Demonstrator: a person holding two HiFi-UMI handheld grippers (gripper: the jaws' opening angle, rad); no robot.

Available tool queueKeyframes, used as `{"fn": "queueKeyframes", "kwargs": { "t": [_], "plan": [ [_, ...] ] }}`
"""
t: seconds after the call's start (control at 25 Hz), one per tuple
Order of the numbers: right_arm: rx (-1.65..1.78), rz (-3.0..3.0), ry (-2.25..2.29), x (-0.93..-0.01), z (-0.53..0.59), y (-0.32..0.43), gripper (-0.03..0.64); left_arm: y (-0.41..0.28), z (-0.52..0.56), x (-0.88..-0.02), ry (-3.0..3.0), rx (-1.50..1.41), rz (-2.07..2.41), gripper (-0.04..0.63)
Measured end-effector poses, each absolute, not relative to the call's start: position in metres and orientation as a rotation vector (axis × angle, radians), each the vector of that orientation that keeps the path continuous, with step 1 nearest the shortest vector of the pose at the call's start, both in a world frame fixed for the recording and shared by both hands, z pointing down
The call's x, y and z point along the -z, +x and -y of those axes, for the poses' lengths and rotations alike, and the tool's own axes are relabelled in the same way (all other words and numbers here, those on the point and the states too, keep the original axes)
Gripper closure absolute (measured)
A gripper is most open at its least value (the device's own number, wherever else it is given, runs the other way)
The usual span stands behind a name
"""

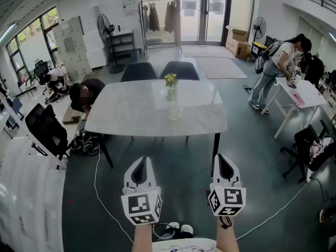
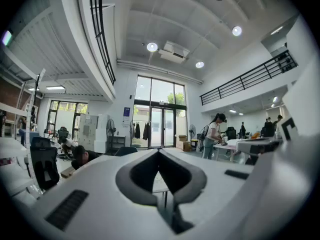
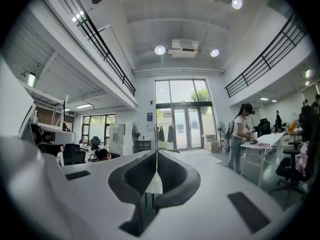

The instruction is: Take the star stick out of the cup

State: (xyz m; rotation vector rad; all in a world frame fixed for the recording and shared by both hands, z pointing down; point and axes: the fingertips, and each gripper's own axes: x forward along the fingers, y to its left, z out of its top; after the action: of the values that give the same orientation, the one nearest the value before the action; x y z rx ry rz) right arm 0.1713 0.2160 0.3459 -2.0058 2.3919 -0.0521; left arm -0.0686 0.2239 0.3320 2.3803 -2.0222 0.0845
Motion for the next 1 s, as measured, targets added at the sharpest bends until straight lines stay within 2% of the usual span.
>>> {"fn": "queueKeyframes", "kwargs": {
  "t": [0.76,0.8,0.84,0.88,1.0],
  "plan": [
    [0.0,-2.422,-1.999,-0.346,-0.206,0.154,0.591,-0.081,-0.215,-0.338,2.376,-0.093,2.023,0.595],
    [-0.001,-2.435,-1.983,-0.346,-0.205,0.151,0.55,-0.081,-0.214,-0.339,2.376,-0.091,2.02,0.595],
    [0.003,-2.452,-1.964,-0.346,-0.204,0.148,0.432,-0.082,-0.213,-0.34,2.375,-0.09,2.018,0.595],
    [0.008,-2.467,-1.951,-0.347,-0.203,0.144,0.41,-0.084,-0.212,-0.341,2.375,-0.089,2.018,0.595],
    [0.01,-2.484,-1.948,-0.349,-0.199,0.134,0.41,-0.091,-0.208,-0.34,2.378,-0.088,2.019,0.595]
  ]
}}
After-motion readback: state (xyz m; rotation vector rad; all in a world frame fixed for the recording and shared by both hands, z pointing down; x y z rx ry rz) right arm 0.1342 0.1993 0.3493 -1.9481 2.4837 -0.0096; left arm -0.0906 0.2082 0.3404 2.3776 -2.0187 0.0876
